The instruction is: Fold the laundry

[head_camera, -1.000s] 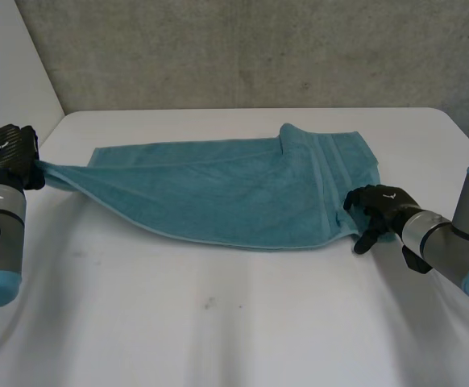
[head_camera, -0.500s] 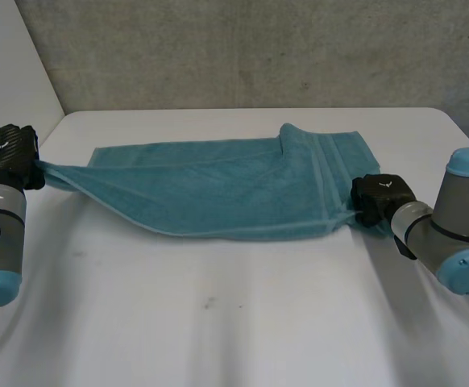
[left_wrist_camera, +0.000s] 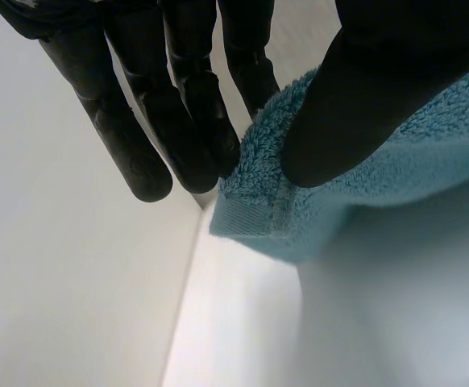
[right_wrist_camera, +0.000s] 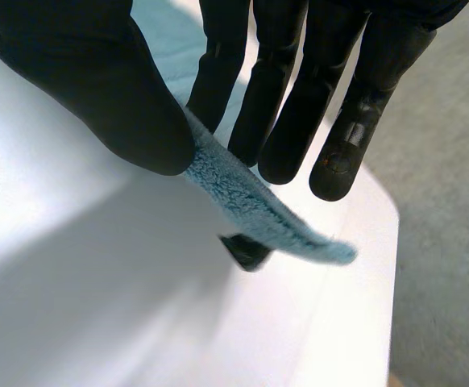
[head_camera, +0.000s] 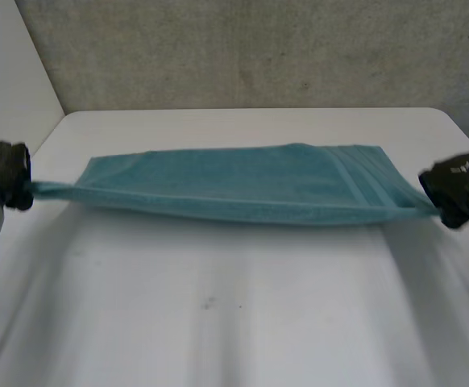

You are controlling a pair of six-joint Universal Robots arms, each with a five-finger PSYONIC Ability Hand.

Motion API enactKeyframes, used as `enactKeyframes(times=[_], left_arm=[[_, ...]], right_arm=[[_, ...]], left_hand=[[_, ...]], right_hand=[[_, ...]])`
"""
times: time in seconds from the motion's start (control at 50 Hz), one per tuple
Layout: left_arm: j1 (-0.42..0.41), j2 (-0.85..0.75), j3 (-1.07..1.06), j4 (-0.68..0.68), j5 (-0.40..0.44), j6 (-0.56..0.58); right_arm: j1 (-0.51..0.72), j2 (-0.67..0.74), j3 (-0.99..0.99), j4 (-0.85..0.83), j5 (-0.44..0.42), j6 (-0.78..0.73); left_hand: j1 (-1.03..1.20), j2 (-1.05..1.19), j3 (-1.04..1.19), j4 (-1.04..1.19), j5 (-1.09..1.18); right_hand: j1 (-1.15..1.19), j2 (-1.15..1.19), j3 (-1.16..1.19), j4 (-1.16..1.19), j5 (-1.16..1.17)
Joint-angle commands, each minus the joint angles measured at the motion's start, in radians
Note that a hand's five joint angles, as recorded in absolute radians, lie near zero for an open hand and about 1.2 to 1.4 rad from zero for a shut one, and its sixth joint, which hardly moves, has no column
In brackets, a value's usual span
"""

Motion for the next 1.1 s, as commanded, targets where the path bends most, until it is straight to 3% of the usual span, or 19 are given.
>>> enactKeyframes(times=[0.02, 0.1, 0.2, 0.3, 0.36, 0.4, 0.46, 0.56, 0.68, 0.76, 0.78, 0.8, 0.82, 0.84, 0.86, 0.88, 1.02, 1.1], left_arm=[[0.013, 0.13, -0.074, -0.276, 0.002, 0.104], [0.012, 0.139, -0.104, -0.286, 0.002, 0.155], [0.013, 0.11, -0.097, -0.258, 0.031, 0.184], [-0.015, -0.048, -0.019, -0.154, 0.044, 0.191], [-0.044, -0.154, 0.075, -0.082, 0.041, 0.186], [-0.073, -0.288, 0.197, -0.017, 0.036, 0.184], [-0.088, -0.349, 0.264, 0.003, 0.031, 0.186], [-0.12, -0.586, 0.531, 0.036, -0.021, 0.189], [-0.122, -0.711, 0.679, 0.052, -0.033, 0.194], [-0.127, -0.786, 0.731, 0.133, -0.027, 0.195], [-0.13, -0.796, 0.73, 0.173, -0.022, 0.195], [-0.13, -0.797, 0.73, 0.173, -0.022, 0.195], [-0.134, -0.804, 0.725, 0.206, -0.015, 0.2], [-0.134, -0.804, 0.725, 0.207, -0.015, 0.2], [-0.139, -0.809, 0.715, 0.233, -0.009, 0.21], [-0.142, -0.809, 0.696, 0.253, -0.001, 0.23], [-0.171, -0.758, 0.612, 0.297, 0.018, 0.304], [-0.179, -0.66, 0.537, 0.297, 0.01, 0.306]], right_arm=[[-0.078, -0.151, 0.157, 0.221, -0.001, -0.31], [-0.102, -0.175, 0.184, 0.228, -0.004, -0.355], [-0.095, -0.159, 0.18, 0.119, -0.035, -0.343], [-0.066, 0.043, 0.087, -0.114, -0.019, -0.282], [-0.035, 0.1, 0.044, -0.154, -0.007, -0.255], [0.018, 0.216, -0.063, -0.217, 0.03, -0.214], [0.045, 0.337, -0.176, -0.276, 0.077, -0.206], [0.063, 0.488, -0.328, -0.391, 0.091, -0.202], [0.085, 0.653, -0.5, -0.527, 0.096, -0.208], [0.098, 0.724, -0.58, -0.536, 0.108, -0.205], [0.108, 0.746, -0.605, -0.536, 0.108, -0.203], [0.108, 0.746, -0.605, -0.536, 0.108, -0.203], [0.117, 0.759, -0.617, -0.539, 0.113, -0.203], [0.123, 0.763, -0.617, -0.547, 0.116, -0.203], [0.123, 0.763, -0.617, -0.547, 0.116, -0.203], [0.123, 0.763, -0.617, -0.548, 0.126, -0.196], [0.125, 0.724, -0.574, -0.545, 0.137, -0.116], [0.108, 0.527, -0.45, -0.544, 0.131, 0.036]], left_hand=[[0.277, 0.195, 0.198, 0.201, 0.252], [0.277, 0.195, 0.198, 0.201, 0.252], [0.277, 0.195, 0.198, 0.201, 0.252], [0.277, 0.195, 0.198, 0.201, 0.252], [0.277, 0.195, 0.198, 0.201, 0.252], [0.277, 0.195, 0.198, 0.201, 0.252], [0.277, 0.195, 0.198, 0.201, 0.252], [0.277, 0.195, 0.198, 0.201, 0.252], [0.277, 0.195, 0.198, 0.201, 0.252], [0.277, 0.195, 0.198, 0.201, 0.252], [0.277, 0.195, 0.198, 0.201, 0.252], [0.277, 0.195, 0.198, 0.201, 0.252], [-0.01, -0.092, -0.089, -0.087, -0.035], [-0.013, -0.095, -0.092, -0.09, -0.038], [-0.635, -0.717, -0.714, -0.712, -0.66], [-0.944, -1.027, -1.024, -1.021, -0.969], [-0.944, -1.027, -1.024, -1.021, -0.969], [-0.944, -1.027, -1.024, -1.021, -0.969]], right_hand=[[0.409, 0.213, 0.214, 0.205, 0.243], [0.409, 0.213, 0.214, 0.205, 0.243], [0.409, 0.213, 0.214, 0.205, 0.243], [0.409, 0.213, 0.214, 0.205, 0.243], [0.409, 0.213, 0.214, 0.205, 0.243], [0.409, 0.213, 0.214, 0.205, 0.243], [0.409, 0.213, 0.214, 0.205, 0.243], [0.409, 0.213, 0.214, 0.205, 0.243], [0.409, 0.213, 0.214, 0.205, 0.243], [0.409, 0.213, 0.214, 0.205, 0.243], [0.2, 0.005, 0.006, -0.004, 0.035], [0.198, 0.003, 0.003, -0.006, 0.033], [-0.441, -0.636, -0.636, -0.645, -0.607], [-0.759, -0.954, -0.953, -0.963, -0.924], [-0.762, -0.957, -0.957, -0.966, -0.927], [-0.813, -1.008, -1.008, -1.017, -0.979], [-0.813, -1.008, -1.008, -1.017, -0.979], [-0.813, -1.008, -1.008, -1.017, -0.979]])
